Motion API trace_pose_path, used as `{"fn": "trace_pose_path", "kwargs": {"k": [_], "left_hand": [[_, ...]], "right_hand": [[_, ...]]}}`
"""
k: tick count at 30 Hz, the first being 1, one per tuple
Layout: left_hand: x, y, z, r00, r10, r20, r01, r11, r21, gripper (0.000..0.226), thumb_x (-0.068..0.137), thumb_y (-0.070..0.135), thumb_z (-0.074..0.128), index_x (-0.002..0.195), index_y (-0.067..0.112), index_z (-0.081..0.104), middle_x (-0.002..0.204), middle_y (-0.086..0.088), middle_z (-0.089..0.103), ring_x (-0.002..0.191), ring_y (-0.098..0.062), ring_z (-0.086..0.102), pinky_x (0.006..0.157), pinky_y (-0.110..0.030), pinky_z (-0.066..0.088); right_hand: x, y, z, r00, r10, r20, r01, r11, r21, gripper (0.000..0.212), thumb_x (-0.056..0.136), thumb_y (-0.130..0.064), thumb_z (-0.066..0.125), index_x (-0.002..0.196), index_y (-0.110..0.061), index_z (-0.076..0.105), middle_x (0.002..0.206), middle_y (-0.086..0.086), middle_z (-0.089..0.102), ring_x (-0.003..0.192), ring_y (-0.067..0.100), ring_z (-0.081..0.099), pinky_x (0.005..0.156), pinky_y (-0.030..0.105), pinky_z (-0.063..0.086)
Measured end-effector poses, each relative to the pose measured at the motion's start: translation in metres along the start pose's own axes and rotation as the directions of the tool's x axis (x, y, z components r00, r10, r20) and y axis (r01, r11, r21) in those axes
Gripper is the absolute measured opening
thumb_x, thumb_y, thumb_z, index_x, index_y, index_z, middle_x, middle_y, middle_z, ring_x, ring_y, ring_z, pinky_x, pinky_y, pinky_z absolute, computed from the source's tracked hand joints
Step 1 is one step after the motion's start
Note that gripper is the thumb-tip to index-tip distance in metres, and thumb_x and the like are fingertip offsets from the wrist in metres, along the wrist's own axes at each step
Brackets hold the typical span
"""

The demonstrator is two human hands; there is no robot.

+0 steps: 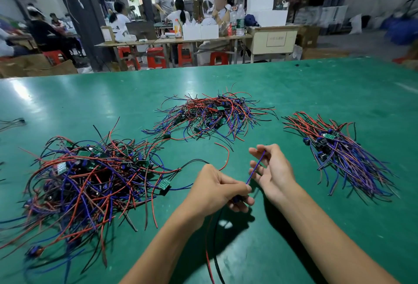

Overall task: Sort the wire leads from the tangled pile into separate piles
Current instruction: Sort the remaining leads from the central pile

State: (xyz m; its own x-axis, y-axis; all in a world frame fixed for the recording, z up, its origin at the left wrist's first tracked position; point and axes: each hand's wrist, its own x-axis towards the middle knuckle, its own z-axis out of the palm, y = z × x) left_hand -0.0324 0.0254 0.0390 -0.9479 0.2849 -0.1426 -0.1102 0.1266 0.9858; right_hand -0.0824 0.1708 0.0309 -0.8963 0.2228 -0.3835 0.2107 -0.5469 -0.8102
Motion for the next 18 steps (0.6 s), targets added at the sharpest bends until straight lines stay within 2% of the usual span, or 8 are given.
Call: {"fn": "trace_pose_path", "kwargs": {"k": [3, 6, 8, 10, 12, 13, 15, 18], "left_hand": [[-0.001, 0.002, -0.007, 0.999, 0.018, -0.041, -0.017, 0.999, 0.027, 0.013, 0.086, 0.011, 0.073, 0.080, 0.000, 0.080, 0.077, -0.012, 0.077, 0.058, -0.012, 0.061, 0.050, -0.017, 0.044], [0.001, 0.007, -0.013, 0.988, 0.060, -0.141, -0.072, 0.994, -0.085, 0.011, 0.084, 0.018, 0.077, 0.085, 0.009, 0.082, 0.083, -0.009, 0.078, 0.072, -0.012, 0.058, 0.063, -0.017, 0.047], [0.003, 0.011, -0.018, 0.981, 0.034, -0.190, -0.074, 0.975, -0.211, 0.018, 0.081, 0.028, 0.076, 0.090, 0.013, 0.083, 0.087, -0.004, 0.078, 0.067, -0.008, 0.056, 0.064, -0.016, 0.046], [0.004, 0.015, -0.026, 0.972, -0.027, -0.233, -0.057, 0.937, -0.344, 0.016, 0.084, 0.032, 0.073, 0.089, 0.021, 0.083, 0.095, 0.001, 0.078, 0.062, -0.004, 0.055, 0.062, -0.011, 0.047], [0.004, 0.016, -0.033, 0.958, -0.083, -0.273, -0.051, 0.890, -0.453, 0.012, 0.084, 0.034, 0.073, 0.084, 0.027, 0.083, 0.099, 0.002, 0.078, 0.064, -0.003, 0.060, 0.068, -0.014, 0.051], [0.004, 0.017, -0.037, 0.950, -0.110, -0.292, -0.055, 0.862, -0.504, 0.012, 0.082, 0.034, 0.074, 0.082, 0.025, 0.083, 0.097, 0.002, 0.078, 0.065, -0.004, 0.064, 0.069, -0.015, 0.052], [0.005, 0.019, -0.042, 0.938, -0.156, -0.311, -0.073, 0.785, -0.615, 0.018, 0.073, 0.033, 0.077, 0.082, 0.018, 0.082, 0.089, 0.001, 0.077, 0.064, -0.007, 0.068, 0.064, -0.017, 0.056], [0.005, 0.020, -0.044, 0.940, -0.168, -0.296, -0.110, 0.672, -0.732, 0.033, 0.068, 0.030, 0.077, 0.096, 0.012, 0.074, 0.082, -0.001, 0.075, 0.066, -0.011, 0.071, 0.060, -0.018, 0.057]], "right_hand": [[0.001, -0.004, -0.007, 0.995, 0.068, 0.073, -0.071, 0.997, 0.041, 0.020, 0.099, -0.024, 0.046, 0.086, -0.021, 0.061, 0.080, -0.004, 0.071, 0.064, 0.014, 0.051, 0.054, 0.024, 0.041], [0.006, -0.007, -0.012, 0.972, -0.011, 0.235, 0.045, 0.990, -0.137, 0.037, 0.105, -0.041, 0.038, 0.106, -0.023, 0.070, 0.091, -0.003, 0.078, 0.061, 0.011, 0.062, 0.057, 0.025, 0.045], [0.003, -0.006, -0.010, 0.955, -0.070, 0.289, 0.162, 0.937, -0.309, 0.038, 0.105, -0.045, 0.039, 0.110, -0.023, 0.069, 0.097, 0.003, 0.078, 0.057, 0.011, 0.063, 0.053, 0.024, 0.047], [-0.001, 0.001, -0.010, 0.880, -0.232, 0.415, 0.434, 0.749, -0.501, 0.014, 0.100, -0.032, 0.060, 0.108, -0.024, 0.069, 0.095, 0.007, 0.077, 0.057, 0.008, 0.064, 0.050, 0.018, 0.047], [-0.002, 0.013, -0.010, 0.714, -0.296, 0.634, 0.687, 0.467, -0.556, 0.017, 0.088, -0.023, 0.077, 0.104, -0.025, 0.073, 0.090, -0.002, 0.077, 0.068, 0.003, 0.068, 0.062, 0.016, 0.049], [-0.006, 0.019, -0.009, 0.663, -0.278, 0.695, 0.737, 0.409, -0.539, 0.020, 0.083, -0.025, 0.083, 0.101, -0.027, 0.075, 0.087, -0.008, 0.076, 0.071, 0.001, 0.067, 0.066, 0.016, 0.049], [-0.013, 0.025, -0.004, 0.631, -0.285, 0.721, 0.754, 0.446, -0.483, 0.027, 0.074, -0.040, 0.087, 0.097, -0.033, 0.075, 0.082, -0.011, 0.076, 0.067, 0.001, 0.063, 0.064, 0.018, 0.047], [-0.019, 0.030, 0.004, 0.626, -0.359, 0.692, 0.743, 0.544, -0.390, 0.036, 0.066, -0.057, 0.084, 0.094, -0.036, 0.075, 0.080, -0.007, 0.075, 0.066, 0.004, 0.062, 0.060, 0.022, 0.043]]}}
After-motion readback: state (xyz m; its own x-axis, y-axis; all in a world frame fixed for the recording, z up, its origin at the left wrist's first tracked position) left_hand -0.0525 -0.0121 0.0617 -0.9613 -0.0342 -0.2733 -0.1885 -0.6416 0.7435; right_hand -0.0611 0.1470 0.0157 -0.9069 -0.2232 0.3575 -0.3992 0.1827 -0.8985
